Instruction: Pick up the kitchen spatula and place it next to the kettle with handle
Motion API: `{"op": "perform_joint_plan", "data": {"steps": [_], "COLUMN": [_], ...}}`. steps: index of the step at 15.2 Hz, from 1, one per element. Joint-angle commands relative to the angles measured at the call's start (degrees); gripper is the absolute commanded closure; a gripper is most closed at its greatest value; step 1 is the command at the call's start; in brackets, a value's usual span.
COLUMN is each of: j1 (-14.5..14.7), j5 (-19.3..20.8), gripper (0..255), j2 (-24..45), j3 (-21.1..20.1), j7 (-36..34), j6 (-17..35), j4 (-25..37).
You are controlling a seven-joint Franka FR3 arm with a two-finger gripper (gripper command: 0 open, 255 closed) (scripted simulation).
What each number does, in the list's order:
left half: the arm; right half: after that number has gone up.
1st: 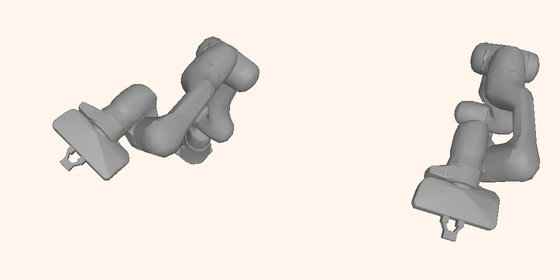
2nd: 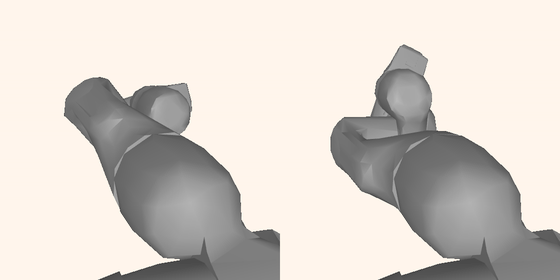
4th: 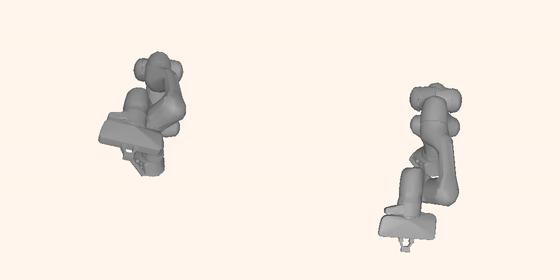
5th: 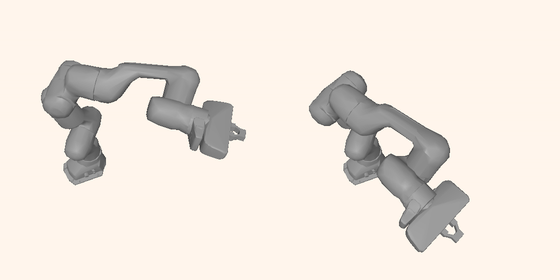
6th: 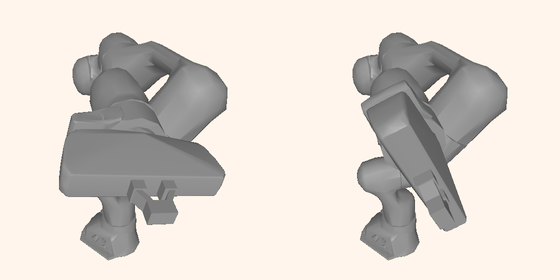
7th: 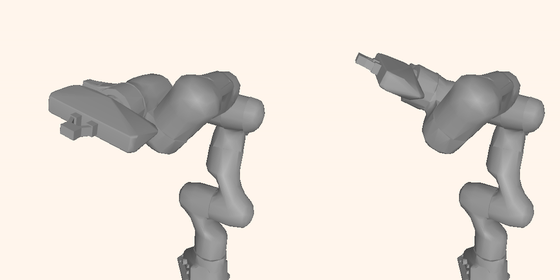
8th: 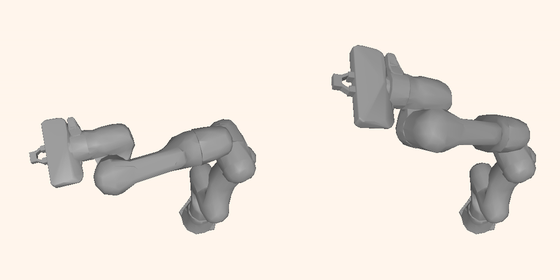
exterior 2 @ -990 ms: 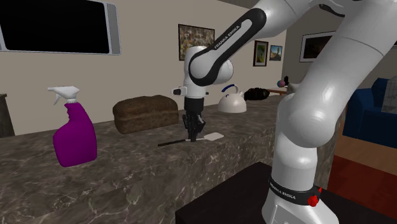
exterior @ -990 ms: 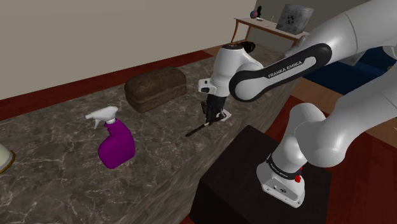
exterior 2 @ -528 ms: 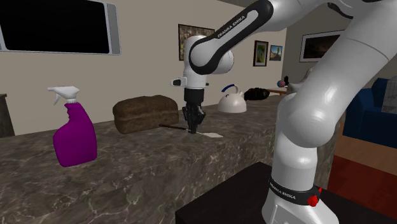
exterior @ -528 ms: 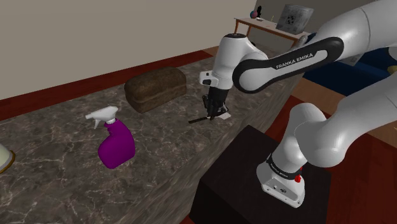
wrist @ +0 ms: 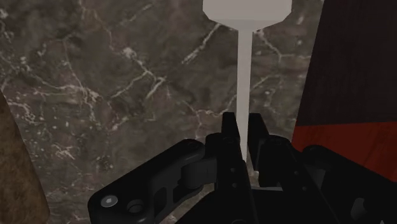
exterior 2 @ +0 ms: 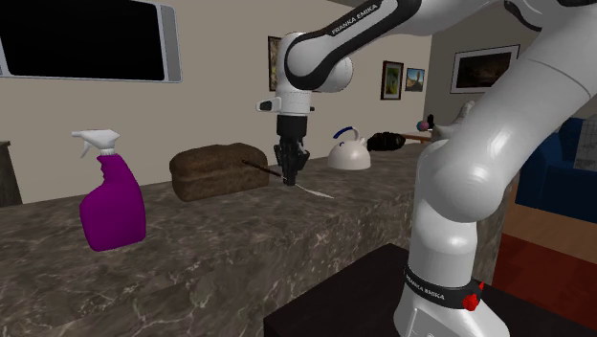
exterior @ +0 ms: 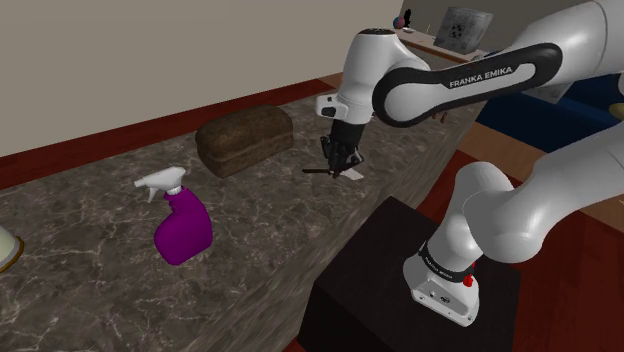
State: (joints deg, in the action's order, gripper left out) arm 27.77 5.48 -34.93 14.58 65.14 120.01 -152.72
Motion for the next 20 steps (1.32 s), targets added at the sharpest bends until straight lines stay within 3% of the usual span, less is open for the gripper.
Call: {"op": "perform_joint_plan", "data": {"steps": [1,20], "j1": [0.04,0.51], "j5": [-0.11,-1.15], "gripper": [255,255], "j2": [-0.57,-3.07], "j3": [-0.26,-2.02], "j7": [-0.14,-0.80], "j6": [-1.82,-17.31], "j4": [1.21,14.22]}}
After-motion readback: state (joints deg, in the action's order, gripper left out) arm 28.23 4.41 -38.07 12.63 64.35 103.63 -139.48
